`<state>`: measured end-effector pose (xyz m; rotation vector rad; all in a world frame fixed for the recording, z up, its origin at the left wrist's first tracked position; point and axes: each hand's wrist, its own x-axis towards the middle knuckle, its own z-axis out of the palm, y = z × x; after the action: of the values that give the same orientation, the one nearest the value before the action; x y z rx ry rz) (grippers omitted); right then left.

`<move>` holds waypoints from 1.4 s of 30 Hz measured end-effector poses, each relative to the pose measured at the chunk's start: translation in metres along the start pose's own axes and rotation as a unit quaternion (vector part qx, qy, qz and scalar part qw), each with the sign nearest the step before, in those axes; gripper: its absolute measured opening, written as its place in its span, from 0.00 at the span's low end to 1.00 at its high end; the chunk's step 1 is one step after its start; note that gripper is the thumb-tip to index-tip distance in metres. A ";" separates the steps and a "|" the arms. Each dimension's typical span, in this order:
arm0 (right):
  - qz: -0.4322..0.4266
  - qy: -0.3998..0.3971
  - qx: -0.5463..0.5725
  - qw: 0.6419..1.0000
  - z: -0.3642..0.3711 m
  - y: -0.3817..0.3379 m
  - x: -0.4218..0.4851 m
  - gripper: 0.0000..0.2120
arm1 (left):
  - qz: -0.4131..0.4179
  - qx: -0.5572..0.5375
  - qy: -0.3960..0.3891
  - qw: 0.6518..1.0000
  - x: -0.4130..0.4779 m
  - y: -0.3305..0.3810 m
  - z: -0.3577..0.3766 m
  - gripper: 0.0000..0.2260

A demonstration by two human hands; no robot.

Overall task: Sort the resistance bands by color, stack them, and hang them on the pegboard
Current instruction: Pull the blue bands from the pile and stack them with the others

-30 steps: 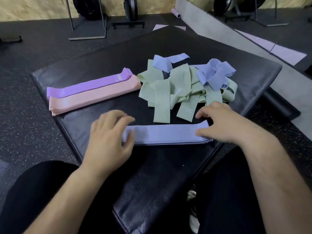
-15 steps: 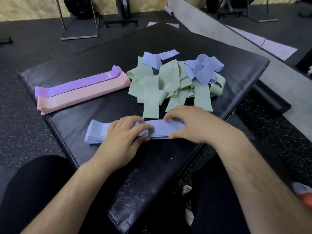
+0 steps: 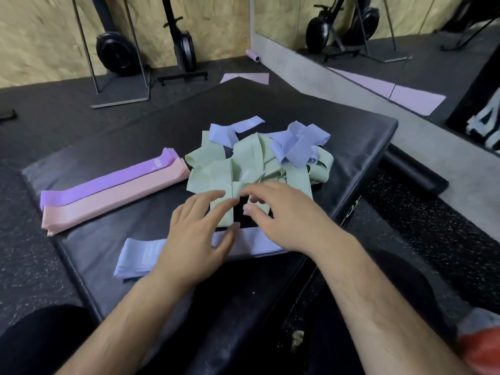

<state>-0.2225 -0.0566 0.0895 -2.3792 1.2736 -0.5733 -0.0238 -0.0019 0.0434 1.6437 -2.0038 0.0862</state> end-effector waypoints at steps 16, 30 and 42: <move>0.203 0.087 -0.055 0.974 -0.021 0.100 0.080 0.22 | 0.066 0.028 -0.112 0.991 0.161 0.041 0.070 0.22; 0.178 0.163 -0.009 0.970 -0.034 0.107 0.089 0.11 | 0.042 -0.004 -0.111 0.993 0.157 0.037 0.058 0.22; -0.003 0.230 0.100 0.968 -0.087 0.053 0.070 0.14 | 0.019 -0.265 -0.055 0.962 0.162 0.062 0.004 0.27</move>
<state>-0.2685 -0.1546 0.1483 -2.1530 1.3089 -1.2484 -0.1001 -0.1318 0.1296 1.2838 -1.9172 -0.4984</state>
